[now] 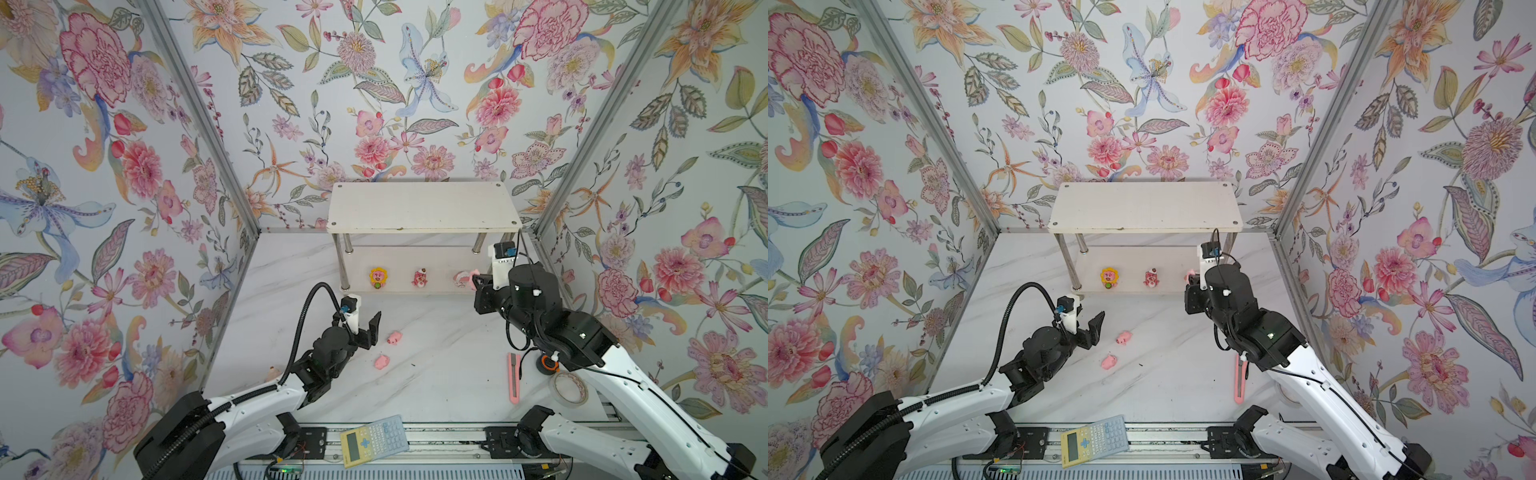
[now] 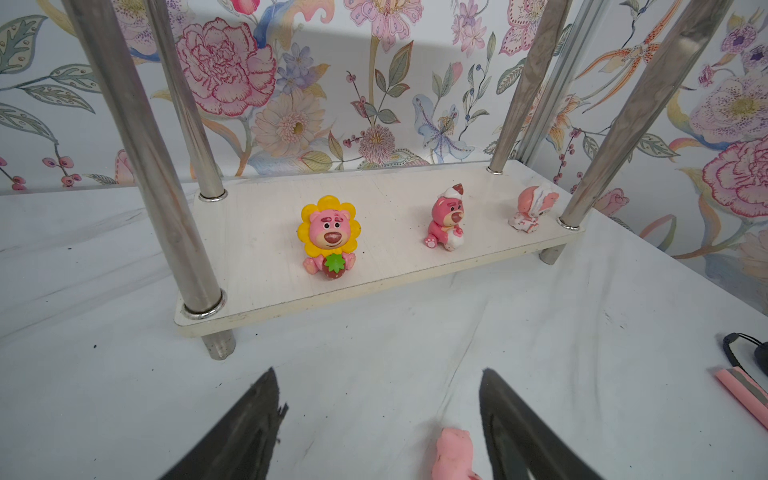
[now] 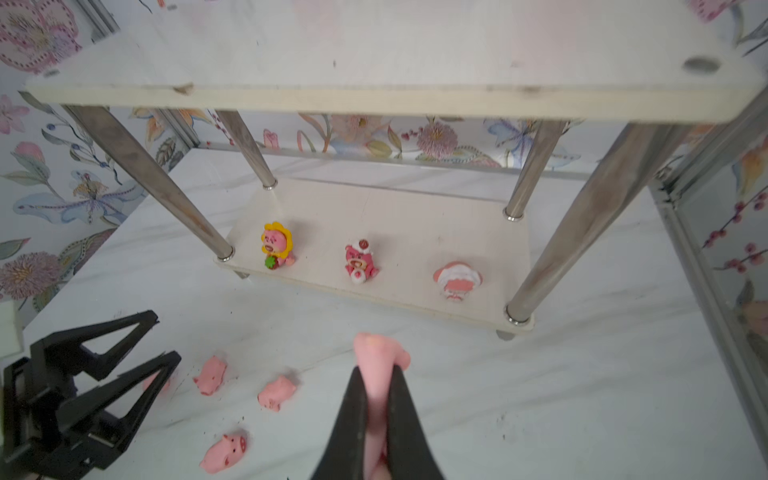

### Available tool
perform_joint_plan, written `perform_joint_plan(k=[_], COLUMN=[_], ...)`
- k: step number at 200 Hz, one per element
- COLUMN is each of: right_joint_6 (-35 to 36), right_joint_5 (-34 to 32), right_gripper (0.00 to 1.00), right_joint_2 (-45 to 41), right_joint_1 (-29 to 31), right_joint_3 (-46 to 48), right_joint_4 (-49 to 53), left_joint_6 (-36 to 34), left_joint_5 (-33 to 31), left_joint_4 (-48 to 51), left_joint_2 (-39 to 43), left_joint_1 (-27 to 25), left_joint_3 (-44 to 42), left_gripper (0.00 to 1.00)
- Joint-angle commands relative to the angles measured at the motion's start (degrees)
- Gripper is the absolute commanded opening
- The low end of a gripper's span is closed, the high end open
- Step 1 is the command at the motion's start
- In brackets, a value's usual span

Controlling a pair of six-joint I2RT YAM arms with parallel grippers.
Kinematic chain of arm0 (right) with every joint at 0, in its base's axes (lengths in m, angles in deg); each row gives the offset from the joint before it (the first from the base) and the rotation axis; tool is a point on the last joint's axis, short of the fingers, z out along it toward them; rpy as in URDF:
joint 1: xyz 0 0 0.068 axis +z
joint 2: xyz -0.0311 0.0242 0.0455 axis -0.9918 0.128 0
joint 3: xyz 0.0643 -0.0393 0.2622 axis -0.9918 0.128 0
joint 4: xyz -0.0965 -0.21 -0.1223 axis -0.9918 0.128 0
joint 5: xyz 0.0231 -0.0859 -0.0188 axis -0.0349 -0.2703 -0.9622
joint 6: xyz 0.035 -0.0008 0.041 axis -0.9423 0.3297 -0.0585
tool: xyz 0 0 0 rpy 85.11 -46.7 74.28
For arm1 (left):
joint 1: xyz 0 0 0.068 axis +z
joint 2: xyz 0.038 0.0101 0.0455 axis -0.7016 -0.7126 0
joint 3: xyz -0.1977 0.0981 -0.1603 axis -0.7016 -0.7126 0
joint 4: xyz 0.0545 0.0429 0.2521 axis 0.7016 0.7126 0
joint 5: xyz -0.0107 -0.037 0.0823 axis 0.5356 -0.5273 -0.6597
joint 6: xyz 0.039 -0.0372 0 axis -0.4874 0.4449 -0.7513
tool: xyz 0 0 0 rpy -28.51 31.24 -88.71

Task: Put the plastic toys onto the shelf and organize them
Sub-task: 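Close the right gripper on the pig and lift it, then carry the pig up to the top shelf with the right gripper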

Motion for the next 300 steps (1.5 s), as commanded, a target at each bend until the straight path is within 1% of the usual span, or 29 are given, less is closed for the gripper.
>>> perform_joint_plan(k=[1,22,37,57,82,100,121,154,216,275,300], right_joint_6=[8.0,10.3,10.3,10.1,10.0,10.0,9.5,9.7,9.8,9.7,9.8], right_joint_5=[-1.6,1.2,5.2,10.3,15.9,18.0,20.4,21.8,20.7,19.5,19.0], right_gripper=[0.09,0.09,0.08,0.08,0.07,0.07,0.08,0.08,0.09,0.12,0.16], right_joint_2=[4.7,10.8,15.1,20.7,28.9,33.1,35.7,37.4,35.0,33.7,34.2], right_joint_1=[-3.7,-10.1,-15.0,-20.0,-24.4,-26.1,-27.0,-27.0,-27.0,-26.9,-26.9], right_joint_3=[-7.3,-14.8,-19.8,-26.0,-34.5,-38.7,-40.8,-42.1,-40.5,-39.3,-39.2], right_joint_4=[2.9,3.3,3.5,4.2,8.3,10.7,11.3,13.3,13.9,14.1,14.2], left_joint_6=[1.0,1.3,1.4,1.3,0.8,0.4,0.2,-0.1,0.6,1.3,1.5], left_joint_5=[0.5,0.3,0.0,-0.7,-1.9,-2.5,-2.5,-1.9,0.7,0.9,0.9], left_joint_4=[1.1,1.9,2.8,3.7,4.2,4.1,3.4,2.5,0.5,0.5,0.6], left_joint_2=[2.1,3.6,4.5,5.7,6.5,6.1,4.6,1.4,-2.9,-2.6,-2.4], left_joint_1=[0.8,0.8,0.8,0.7,0.7,0.8,0.8,0.9,1.0,0.9,0.9], left_joint_3=[-1.0,-1.7,-2.1,-2.7,-3.1,-2.9,-2.5,-1.1,0.7,0.2,0.1], left_gripper=[0.77,0.77,0.76,0.76,0.77,0.77,0.77,0.77,0.77,0.77,0.77])
